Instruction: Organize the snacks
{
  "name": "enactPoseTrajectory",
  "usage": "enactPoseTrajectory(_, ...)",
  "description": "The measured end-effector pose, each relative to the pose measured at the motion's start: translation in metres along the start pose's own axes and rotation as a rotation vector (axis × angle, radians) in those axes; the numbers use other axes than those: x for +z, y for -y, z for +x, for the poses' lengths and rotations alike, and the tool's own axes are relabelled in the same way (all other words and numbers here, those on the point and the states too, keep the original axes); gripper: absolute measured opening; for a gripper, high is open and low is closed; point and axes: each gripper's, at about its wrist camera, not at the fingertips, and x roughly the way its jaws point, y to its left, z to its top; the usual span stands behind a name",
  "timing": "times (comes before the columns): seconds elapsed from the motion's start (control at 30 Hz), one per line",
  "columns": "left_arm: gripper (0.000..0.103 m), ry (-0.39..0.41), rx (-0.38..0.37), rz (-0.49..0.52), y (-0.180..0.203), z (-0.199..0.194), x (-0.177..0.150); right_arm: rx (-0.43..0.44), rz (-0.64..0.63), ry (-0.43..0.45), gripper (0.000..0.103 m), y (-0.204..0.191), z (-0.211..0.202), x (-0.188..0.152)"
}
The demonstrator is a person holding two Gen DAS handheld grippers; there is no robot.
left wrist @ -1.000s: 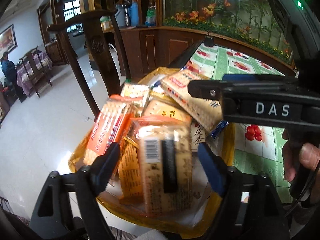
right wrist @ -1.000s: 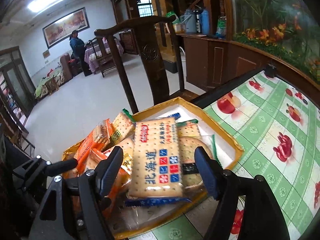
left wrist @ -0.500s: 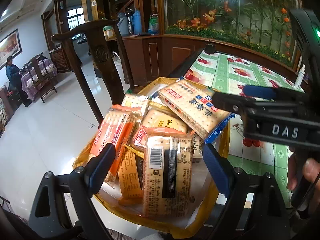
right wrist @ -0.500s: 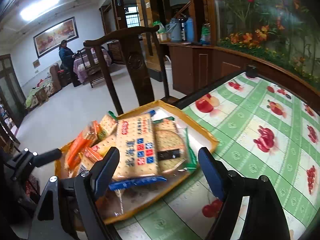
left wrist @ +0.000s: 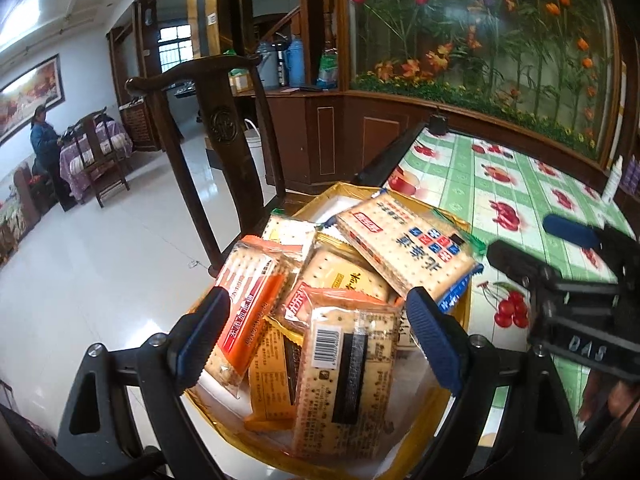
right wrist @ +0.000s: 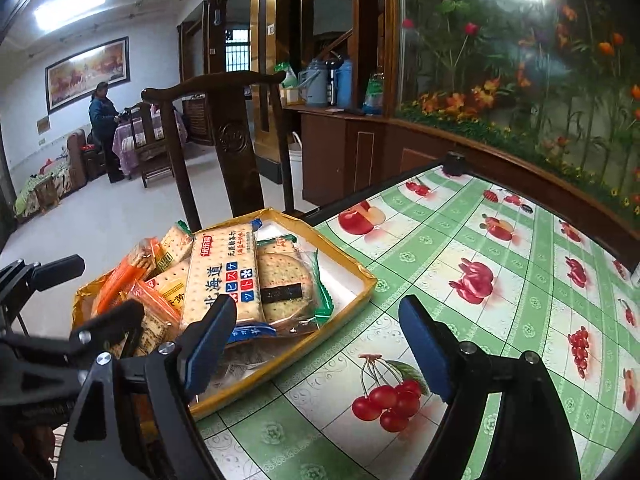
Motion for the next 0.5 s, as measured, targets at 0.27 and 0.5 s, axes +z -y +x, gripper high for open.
enactPoseTrajectory(0.27,0.1,0.015,-0.018,-0.069,-0.011,0.002,0.007,-0.002,0.01,0.005,0.087,0.005,0.0,-0.007)
enactPoseTrajectory(0.5,0.102,0.042,-0.045,-0.063,-0.011,0.0,0.013,0.01,0.033,0.008,0.089,0.007,0.0,-0.009)
